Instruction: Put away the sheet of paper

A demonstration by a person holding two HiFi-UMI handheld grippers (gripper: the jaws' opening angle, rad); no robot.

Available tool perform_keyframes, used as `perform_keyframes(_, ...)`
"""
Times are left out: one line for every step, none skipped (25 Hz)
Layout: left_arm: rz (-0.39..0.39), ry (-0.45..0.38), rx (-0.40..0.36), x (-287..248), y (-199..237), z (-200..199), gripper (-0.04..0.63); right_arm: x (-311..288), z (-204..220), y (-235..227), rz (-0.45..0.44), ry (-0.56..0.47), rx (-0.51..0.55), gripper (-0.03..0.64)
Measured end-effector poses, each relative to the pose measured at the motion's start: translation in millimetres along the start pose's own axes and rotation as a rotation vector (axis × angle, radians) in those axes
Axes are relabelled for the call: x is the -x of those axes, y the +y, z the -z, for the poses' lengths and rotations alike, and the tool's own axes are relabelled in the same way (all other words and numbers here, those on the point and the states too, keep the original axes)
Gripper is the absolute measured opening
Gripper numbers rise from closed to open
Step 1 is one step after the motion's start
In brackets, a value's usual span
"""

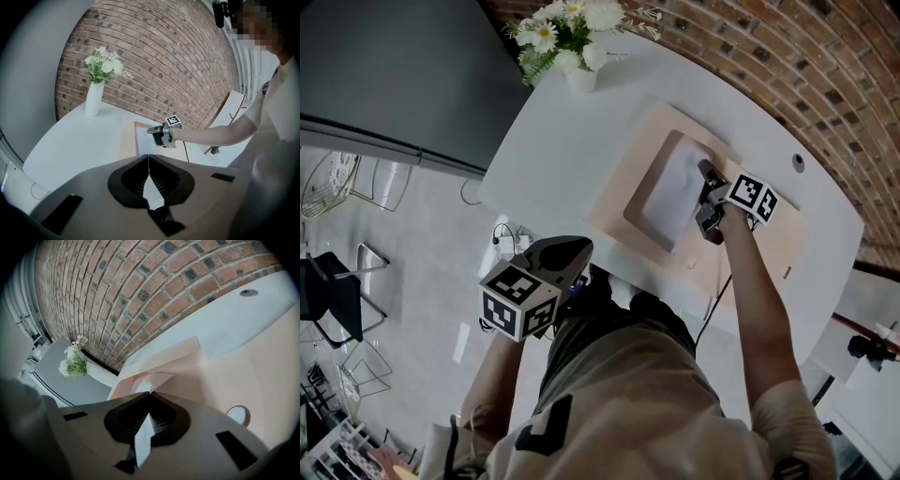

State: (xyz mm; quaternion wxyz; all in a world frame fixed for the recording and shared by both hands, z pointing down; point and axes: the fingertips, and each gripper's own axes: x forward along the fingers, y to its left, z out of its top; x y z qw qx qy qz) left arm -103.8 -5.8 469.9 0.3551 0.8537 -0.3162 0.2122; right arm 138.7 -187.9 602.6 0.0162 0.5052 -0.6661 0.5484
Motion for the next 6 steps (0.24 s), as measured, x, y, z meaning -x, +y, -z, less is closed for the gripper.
perform_keyframes(-0.001,-0.002,0.001,1.0,0.1,0.3,0.017,0.0,-0.1,0.4,0.002,-0.002,0.002,0.023)
perform_keyframes(-0.001,-0.004,0.001,2.1,0.1,0.4,0.017,0.1,0.2,0.7,0.005,-0.003,0.003,0.023)
perform_keyframes(-0.001,-0.006,0.001,3.2,0.1,0.5,0.017,0.4,0.6,0.8,0.008,-0.004,0.002,0.023)
perform_keyframes(-0.001,-0.009,0.001,4.2,0.0,0.4,0.017,0.8,1.1,0.8,0.011,-0.005,0.001,0.023)
perform_keyframes(-0.001,-0.012,0.000,5.2,-0.1,0.2,0.017,1.3,1.5,0.7,0.014,-0.005,0.000,0.023)
perform_keyframes(0.000,-0.015,0.000,6.1,-0.2,0.1,0.017,1.8,1.8,0.6,0.017,-0.006,0.000,0.023)
